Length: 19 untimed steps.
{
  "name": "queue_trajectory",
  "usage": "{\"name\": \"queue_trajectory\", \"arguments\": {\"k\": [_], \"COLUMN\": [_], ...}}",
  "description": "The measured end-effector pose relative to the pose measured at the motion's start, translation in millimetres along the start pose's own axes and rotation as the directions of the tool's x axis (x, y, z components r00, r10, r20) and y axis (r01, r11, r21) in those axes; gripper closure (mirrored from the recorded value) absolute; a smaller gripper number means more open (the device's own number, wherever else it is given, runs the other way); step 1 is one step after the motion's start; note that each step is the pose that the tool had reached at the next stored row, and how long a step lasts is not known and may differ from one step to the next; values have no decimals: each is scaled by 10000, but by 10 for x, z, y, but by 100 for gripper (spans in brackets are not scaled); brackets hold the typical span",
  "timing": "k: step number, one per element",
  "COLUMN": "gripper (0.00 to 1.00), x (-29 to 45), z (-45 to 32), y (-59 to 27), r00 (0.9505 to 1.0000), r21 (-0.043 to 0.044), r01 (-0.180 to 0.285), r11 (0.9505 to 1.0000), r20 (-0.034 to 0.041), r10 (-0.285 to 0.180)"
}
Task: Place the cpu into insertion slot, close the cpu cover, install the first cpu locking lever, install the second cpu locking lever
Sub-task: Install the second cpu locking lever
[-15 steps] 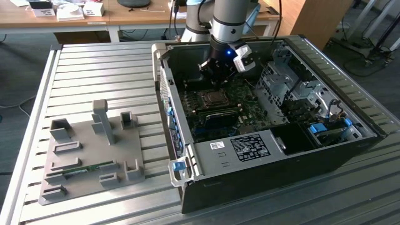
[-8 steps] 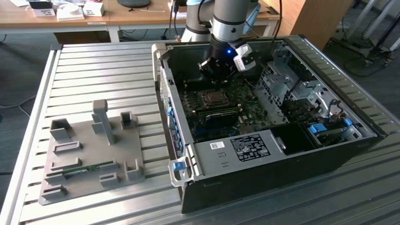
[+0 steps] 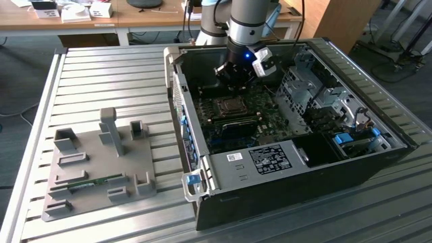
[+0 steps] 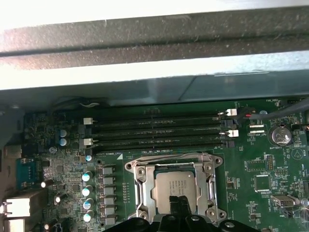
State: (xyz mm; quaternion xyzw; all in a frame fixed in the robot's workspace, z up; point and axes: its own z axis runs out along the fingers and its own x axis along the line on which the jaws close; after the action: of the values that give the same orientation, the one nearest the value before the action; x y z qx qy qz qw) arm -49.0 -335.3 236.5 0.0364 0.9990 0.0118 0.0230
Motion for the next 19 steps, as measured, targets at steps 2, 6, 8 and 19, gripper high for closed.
{"name": "queue_trajectory", "arguments": {"k": [2,6,8,19], "gripper": [89,89,89,89], "x": [-1,-3,-3,-4], "z": [-12,-59,-62,-89], "y": [0,2,2,2], "r00": [10000,10000,10000,10000], "r21": [-1,-2,-5,-2], "r01": [0,0,0,0], "r11": [10000,10000,10000,10000], "r20": [1,1,2,1], "r10": [0,0,0,0]}}
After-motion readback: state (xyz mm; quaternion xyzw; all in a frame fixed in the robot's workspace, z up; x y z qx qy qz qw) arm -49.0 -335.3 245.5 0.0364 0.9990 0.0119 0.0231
